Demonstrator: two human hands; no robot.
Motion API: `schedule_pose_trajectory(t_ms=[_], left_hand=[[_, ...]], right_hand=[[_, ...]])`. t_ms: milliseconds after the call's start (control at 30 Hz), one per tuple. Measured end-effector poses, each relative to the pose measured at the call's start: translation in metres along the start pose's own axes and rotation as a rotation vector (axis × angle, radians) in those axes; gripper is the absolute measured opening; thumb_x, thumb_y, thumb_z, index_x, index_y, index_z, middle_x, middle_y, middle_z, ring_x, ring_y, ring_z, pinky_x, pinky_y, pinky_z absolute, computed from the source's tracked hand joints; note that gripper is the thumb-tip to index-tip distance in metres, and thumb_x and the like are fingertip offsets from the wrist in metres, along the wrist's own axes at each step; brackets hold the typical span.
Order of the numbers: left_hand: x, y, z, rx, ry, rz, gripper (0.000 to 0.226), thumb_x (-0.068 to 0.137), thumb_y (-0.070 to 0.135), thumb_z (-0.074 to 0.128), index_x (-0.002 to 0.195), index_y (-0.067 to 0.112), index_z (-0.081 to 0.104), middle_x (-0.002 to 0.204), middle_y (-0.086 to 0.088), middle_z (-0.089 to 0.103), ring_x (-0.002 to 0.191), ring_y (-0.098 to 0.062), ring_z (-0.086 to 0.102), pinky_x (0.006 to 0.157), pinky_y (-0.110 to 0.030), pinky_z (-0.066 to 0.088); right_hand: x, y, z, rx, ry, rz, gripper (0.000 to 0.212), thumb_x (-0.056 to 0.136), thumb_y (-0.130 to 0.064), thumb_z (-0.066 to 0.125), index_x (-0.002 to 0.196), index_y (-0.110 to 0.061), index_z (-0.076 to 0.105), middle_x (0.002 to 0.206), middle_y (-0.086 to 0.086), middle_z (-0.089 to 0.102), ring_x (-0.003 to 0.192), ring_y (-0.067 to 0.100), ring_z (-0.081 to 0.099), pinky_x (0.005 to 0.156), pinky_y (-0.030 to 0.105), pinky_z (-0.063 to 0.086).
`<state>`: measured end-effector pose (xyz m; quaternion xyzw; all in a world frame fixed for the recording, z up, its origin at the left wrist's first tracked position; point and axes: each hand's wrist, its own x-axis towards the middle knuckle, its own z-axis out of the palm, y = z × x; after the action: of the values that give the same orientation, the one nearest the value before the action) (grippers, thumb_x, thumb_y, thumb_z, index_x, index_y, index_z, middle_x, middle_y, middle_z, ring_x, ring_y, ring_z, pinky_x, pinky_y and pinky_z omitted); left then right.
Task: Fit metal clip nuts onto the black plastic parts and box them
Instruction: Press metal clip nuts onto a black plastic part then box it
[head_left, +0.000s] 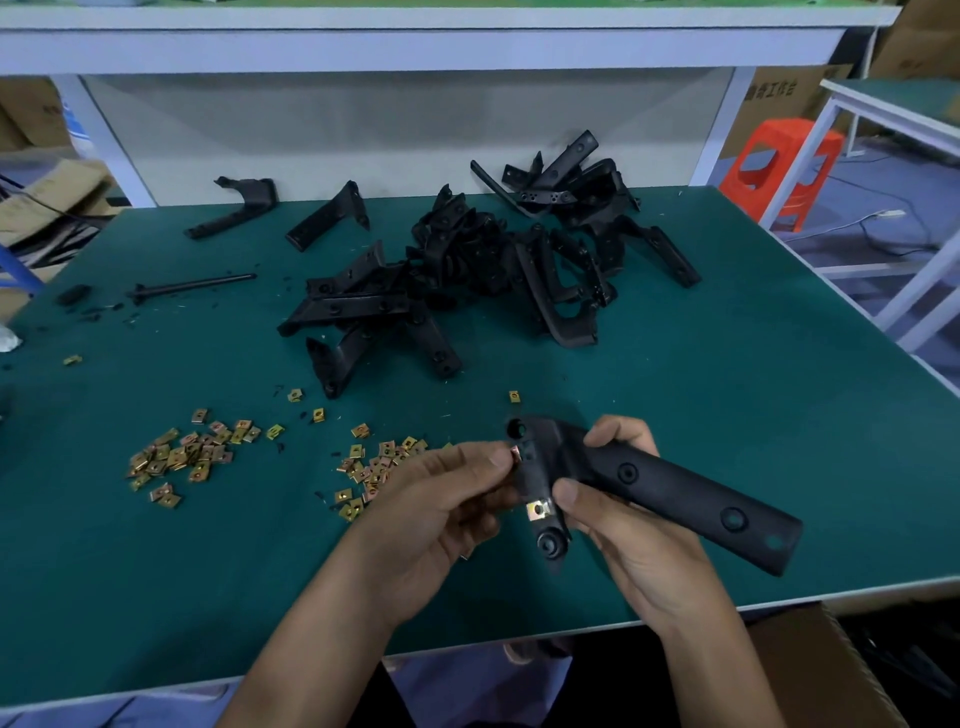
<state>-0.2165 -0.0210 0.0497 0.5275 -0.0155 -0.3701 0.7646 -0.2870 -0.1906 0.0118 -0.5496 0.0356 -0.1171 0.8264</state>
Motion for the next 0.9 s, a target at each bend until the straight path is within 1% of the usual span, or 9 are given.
schedule_pose_trajectory(t_ms=[300, 400, 500, 567, 633, 700, 767, 833, 900], left_hand=[[0.005, -0.023, 0.008, 0.165, -0.038, -0.05, 0.013, 0.075, 0.032, 0.072, 0.075, 0.02, 0.078, 0.072, -0.002, 0.066, 0.063, -0.007, 0.059, 0.053, -0.018, 0.043], [0.01, -0.047, 0.019, 0.381, -0.061, -0.071, 0.021, 0.076, 0.035, 0.067, 0.091, 0.028, 0.08, 0.085, 0.002, 0.076, 0.067, -0.007, 0.067, 0.06, -0.022, 0.046], [0.012, -0.059, 0.024, 0.609, -0.187, -0.055, 0.036, 0.071, 0.046, 0.063, 0.105, 0.044, 0.074, 0.1, 0.009, 0.078, 0.082, -0.005, 0.073, 0.071, -0.026, 0.05], [0.015, -0.061, 0.025, 0.653, -0.232, -0.041, 0.029, 0.078, 0.042, 0.06, 0.102, 0.049, 0.073, 0.102, 0.009, 0.078, 0.084, -0.006, 0.073, 0.073, -0.031, 0.05], [0.02, -0.064, 0.023, 0.683, -0.239, -0.048, 0.029, 0.093, 0.025, 0.055, 0.101, 0.043, 0.076, 0.101, 0.005, 0.078, 0.08, -0.008, 0.073, 0.07, -0.035, 0.052], [0.03, -0.067, 0.019, 0.719, -0.244, -0.069, 0.034, 0.097, 0.009, 0.05, 0.1, 0.03, 0.076, 0.1, 0.0, 0.078, 0.072, -0.007, 0.073, 0.063, -0.027, 0.058], [0.036, -0.066, 0.017, 0.717, -0.241, -0.076, 0.036, 0.098, 0.003, 0.048, 0.099, 0.027, 0.075, 0.098, -0.003, 0.078, 0.067, -0.005, 0.072, 0.054, -0.016, 0.054], [0.035, -0.061, 0.019, 0.732, -0.214, -0.022, 0.035, 0.096, 0.011, 0.052, 0.095, 0.035, 0.078, 0.097, 0.001, 0.079, 0.072, -0.005, 0.073, 0.059, -0.016, 0.056], [0.026, -0.054, 0.022, 0.732, -0.171, 0.036, 0.029, 0.09, 0.025, 0.057, 0.096, 0.046, 0.075, 0.098, 0.006, 0.079, 0.082, -0.006, 0.073, 0.074, -0.028, 0.058]], right_hand=[[-0.029, -0.006, -0.006, -0.125, 0.058, -0.003, 0.038, 0.076, -0.015, 0.079, 0.105, -0.026, 0.057, 0.096, 0.011, 0.065, 0.082, 0.028, 0.062, 0.069, 0.034, 0.051], [-0.065, -0.003, -0.031, -0.082, 0.141, 0.031, 0.046, 0.081, -0.009, 0.076, 0.122, -0.019, 0.058, 0.111, 0.017, 0.062, 0.096, 0.03, 0.062, 0.08, 0.037, 0.052], [-0.106, -0.016, -0.07, 0.24, 0.4, 0.06, 0.06, 0.079, -0.007, 0.079, 0.135, -0.023, 0.062, 0.122, 0.007, 0.069, 0.103, 0.021, 0.069, 0.078, 0.03, 0.058], [-0.131, -0.034, -0.107, 0.507, 0.633, -0.004, 0.05, 0.083, -0.01, 0.076, 0.131, -0.019, 0.068, 0.129, 0.008, 0.068, 0.112, 0.021, 0.068, 0.089, 0.032, 0.057], [-0.153, -0.055, -0.144, 0.645, 0.977, -0.079, 0.036, 0.088, -0.028, 0.07, 0.118, -0.008, 0.073, 0.12, 0.005, 0.064, 0.104, 0.016, 0.063, 0.092, 0.027, 0.053], [-0.176, -0.06, -0.174, 0.788, 1.278, -0.193, 0.054, 0.094, -0.039, 0.066, 0.134, -0.005, 0.055, 0.117, 0.008, 0.061, 0.098, 0.018, 0.062, 0.087, 0.027, 0.054], [-0.192, -0.049, -0.189, 0.831, 1.363, -0.217, 0.064, 0.103, -0.037, 0.056, 0.154, -0.007, 0.031, 0.118, 0.014, 0.062, 0.099, 0.024, 0.063, 0.087, 0.031, 0.052], [-0.186, -0.033, -0.183, 0.645, 1.329, -0.12, 0.053, 0.105, -0.031, 0.052, 0.15, -0.007, 0.04, 0.107, 0.012, 0.067, 0.088, 0.024, 0.064, 0.078, 0.032, 0.052], [-0.164, -0.02, -0.166, 0.414, 1.259, -0.051, 0.035, 0.103, -0.026, 0.055, 0.133, -0.011, 0.058, 0.09, 0.009, 0.07, 0.073, 0.021, 0.064, 0.064, 0.03, 0.052]])
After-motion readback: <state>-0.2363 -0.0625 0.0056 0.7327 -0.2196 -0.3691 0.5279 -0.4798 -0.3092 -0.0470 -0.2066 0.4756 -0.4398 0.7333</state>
